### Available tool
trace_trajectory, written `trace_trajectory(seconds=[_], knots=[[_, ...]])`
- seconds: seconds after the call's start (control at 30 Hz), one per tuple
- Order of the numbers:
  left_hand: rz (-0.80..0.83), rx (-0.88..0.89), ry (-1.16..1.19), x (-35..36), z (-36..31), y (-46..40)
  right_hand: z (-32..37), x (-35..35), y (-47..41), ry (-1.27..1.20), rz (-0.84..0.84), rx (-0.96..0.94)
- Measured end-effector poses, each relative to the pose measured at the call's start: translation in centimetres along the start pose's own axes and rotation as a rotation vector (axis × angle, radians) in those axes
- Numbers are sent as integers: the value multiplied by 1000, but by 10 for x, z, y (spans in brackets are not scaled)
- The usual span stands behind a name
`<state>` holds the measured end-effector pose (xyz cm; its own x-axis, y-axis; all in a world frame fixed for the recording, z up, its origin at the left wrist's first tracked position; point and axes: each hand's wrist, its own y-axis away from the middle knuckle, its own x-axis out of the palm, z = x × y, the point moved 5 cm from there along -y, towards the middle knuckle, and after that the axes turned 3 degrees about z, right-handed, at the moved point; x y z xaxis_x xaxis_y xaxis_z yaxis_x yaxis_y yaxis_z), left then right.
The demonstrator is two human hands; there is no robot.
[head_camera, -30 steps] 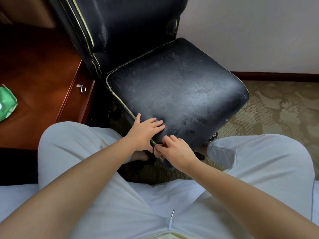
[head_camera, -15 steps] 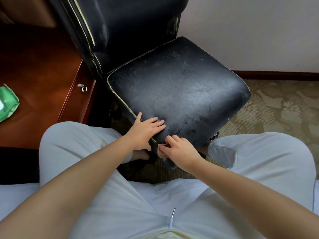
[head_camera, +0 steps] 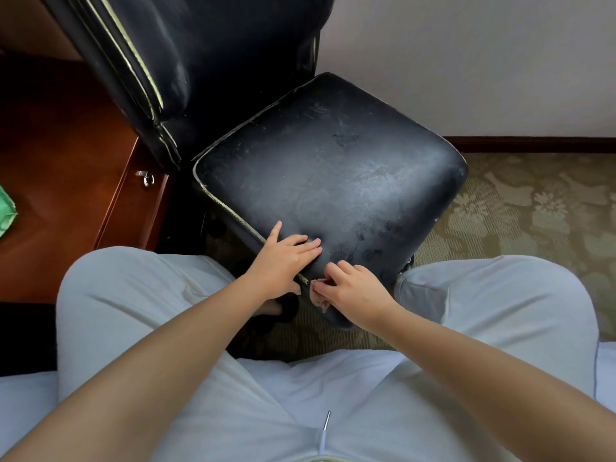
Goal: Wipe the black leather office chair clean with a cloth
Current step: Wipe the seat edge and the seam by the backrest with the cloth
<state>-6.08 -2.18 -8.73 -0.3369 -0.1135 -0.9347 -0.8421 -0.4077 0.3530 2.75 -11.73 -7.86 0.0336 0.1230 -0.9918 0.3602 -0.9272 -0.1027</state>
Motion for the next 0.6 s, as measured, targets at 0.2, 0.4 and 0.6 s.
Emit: trace_trajectory(seconds=[0.2,0.4,0.6], knots=[[-15,13,32,-2,-14,-11,-6,8,7,-16,8,84],[38,53,-42,-3,-4,-11,-24,4,24,1,-16,81],[8,16,-14,-9,-8,-23,-18,9,19,-35,-88,216]])
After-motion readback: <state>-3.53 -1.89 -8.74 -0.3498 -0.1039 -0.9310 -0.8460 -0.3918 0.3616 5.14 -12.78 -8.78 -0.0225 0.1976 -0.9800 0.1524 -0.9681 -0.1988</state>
